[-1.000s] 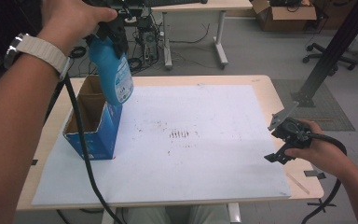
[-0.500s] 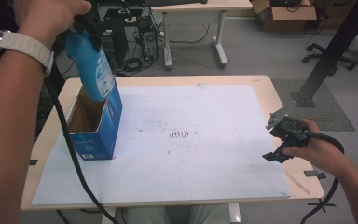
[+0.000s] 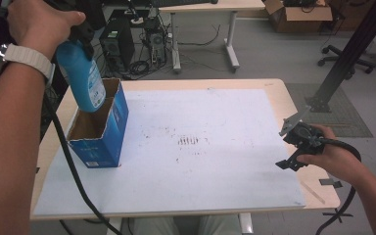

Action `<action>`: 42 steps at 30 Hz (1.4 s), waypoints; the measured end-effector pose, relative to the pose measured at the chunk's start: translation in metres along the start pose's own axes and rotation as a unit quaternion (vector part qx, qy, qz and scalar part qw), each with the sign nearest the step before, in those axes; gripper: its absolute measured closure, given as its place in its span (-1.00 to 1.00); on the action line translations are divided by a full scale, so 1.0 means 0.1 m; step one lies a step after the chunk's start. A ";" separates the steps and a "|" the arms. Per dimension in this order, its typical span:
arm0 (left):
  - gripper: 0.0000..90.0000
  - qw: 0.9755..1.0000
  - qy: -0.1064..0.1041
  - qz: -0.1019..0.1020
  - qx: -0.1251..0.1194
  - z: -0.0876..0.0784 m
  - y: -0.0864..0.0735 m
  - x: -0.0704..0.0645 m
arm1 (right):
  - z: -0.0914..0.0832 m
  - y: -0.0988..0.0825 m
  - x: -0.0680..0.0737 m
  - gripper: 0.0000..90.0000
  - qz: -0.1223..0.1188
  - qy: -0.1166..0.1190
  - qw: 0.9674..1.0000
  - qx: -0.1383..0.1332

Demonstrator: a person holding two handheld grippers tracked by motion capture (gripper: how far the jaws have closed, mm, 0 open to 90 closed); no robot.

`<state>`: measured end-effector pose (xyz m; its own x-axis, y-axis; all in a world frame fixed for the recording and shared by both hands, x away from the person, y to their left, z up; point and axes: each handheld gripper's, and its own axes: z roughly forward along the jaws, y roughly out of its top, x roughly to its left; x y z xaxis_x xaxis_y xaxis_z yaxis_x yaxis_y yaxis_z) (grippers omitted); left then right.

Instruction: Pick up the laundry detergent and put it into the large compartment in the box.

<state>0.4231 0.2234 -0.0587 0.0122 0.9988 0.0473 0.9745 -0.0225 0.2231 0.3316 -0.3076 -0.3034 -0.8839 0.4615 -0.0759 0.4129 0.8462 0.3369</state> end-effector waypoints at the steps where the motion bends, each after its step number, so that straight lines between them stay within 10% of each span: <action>1: -0.18 1.000 0.000 -0.001 -0.002 0.03 -0.01 0.01 | 0.00 0.00 0.00 -0.78 0.000 0.000 1.000 0.000; 42: -0.18 1.000 -0.007 -0.002 0.024 1.09 -0.14 0.22 | 0.04 0.01 -0.01 -0.78 0.001 0.001 1.000 0.008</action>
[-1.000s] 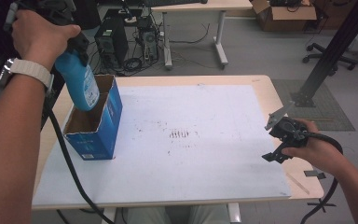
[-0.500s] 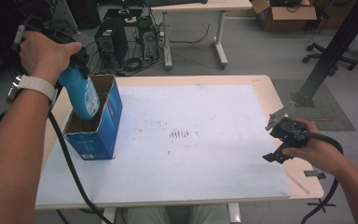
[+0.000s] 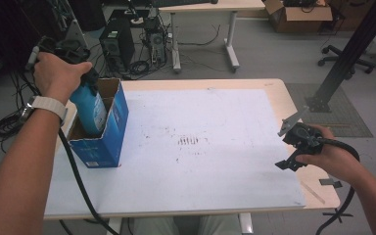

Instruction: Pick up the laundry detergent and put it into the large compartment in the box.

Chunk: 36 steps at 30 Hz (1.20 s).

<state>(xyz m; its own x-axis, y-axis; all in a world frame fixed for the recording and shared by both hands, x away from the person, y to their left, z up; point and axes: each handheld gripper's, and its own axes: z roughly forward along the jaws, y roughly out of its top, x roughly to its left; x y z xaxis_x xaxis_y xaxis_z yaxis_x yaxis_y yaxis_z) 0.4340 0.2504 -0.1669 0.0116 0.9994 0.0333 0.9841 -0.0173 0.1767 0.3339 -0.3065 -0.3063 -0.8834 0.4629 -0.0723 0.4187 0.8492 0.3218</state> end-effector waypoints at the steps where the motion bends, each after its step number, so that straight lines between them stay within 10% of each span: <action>1: -0.18 1.000 0.001 0.004 0.000 0.05 -0.01 0.00 | 0.00 0.00 0.00 -0.78 0.001 0.000 1.000 0.000; 36: -0.18 1.000 -0.005 0.002 0.008 0.80 -0.18 0.05 | 0.03 0.04 0.01 -0.78 0.000 0.001 1.000 0.003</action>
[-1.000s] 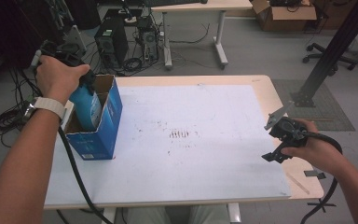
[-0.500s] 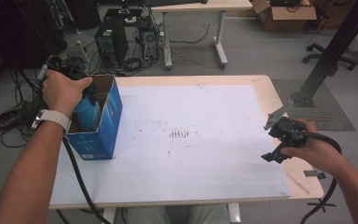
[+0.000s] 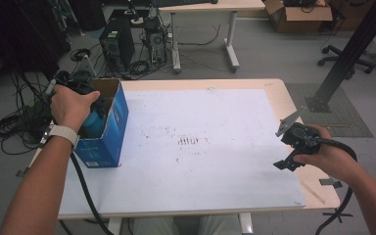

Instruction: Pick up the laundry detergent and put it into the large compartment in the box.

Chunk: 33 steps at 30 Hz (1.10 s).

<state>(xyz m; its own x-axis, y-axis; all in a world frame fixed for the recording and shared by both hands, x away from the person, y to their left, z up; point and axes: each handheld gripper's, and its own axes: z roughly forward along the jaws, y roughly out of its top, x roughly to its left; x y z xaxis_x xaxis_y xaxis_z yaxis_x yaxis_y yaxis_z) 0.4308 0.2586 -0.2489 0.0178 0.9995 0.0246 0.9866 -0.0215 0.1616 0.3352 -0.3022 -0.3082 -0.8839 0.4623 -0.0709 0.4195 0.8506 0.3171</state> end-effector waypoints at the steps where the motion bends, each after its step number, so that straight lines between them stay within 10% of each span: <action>1: -0.18 1.000 0.001 0.001 0.000 0.02 0.00 0.00 | 0.00 0.00 0.00 -0.78 0.000 0.000 1.000 0.000; 33: -0.18 1.000 0.000 0.010 0.004 0.29 -0.04 0.01 | 0.04 -0.02 0.00 -0.78 0.001 0.004 1.000 -0.001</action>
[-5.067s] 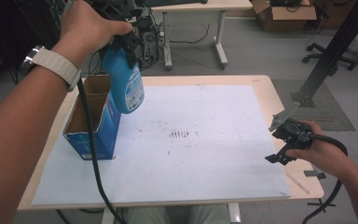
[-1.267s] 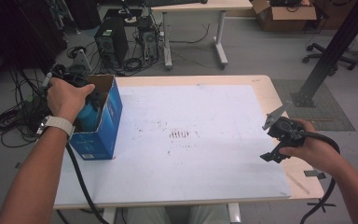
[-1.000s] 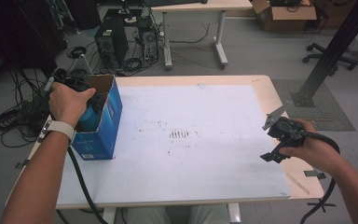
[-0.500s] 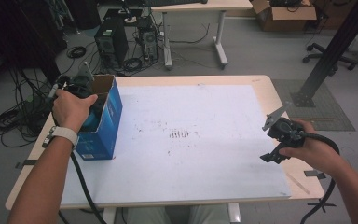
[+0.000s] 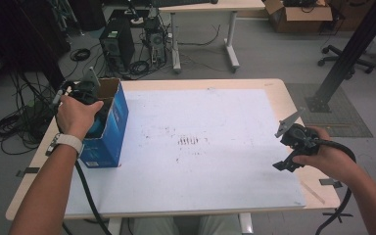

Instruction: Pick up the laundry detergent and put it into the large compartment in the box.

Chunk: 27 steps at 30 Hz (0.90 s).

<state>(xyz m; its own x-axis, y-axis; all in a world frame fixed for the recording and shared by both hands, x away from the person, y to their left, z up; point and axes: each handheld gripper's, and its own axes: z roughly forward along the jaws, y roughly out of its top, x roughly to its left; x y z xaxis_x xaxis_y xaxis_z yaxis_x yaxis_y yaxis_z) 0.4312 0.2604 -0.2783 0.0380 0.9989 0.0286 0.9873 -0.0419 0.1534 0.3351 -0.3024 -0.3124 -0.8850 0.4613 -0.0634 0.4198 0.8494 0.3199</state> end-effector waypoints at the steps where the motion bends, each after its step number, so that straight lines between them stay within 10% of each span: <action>1: -0.18 1.000 0.000 0.000 0.000 0.00 0.00 0.00 | 0.00 0.00 0.00 -0.78 0.000 0.000 1.000 0.000; 27: -0.37 1.000 -0.004 0.010 -0.019 -0.10 -0.02 0.02 | -0.03 0.03 0.05 -0.78 -0.004 0.001 1.000 0.002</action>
<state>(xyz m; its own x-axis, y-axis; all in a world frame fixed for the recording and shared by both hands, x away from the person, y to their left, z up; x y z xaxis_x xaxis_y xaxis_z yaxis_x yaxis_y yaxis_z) 0.4283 0.2626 -0.2689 0.0599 0.9979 0.0250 0.9797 -0.0635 0.1902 0.3314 -0.2988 -0.3086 -0.8890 0.4534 -0.0639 0.4131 0.8544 0.3153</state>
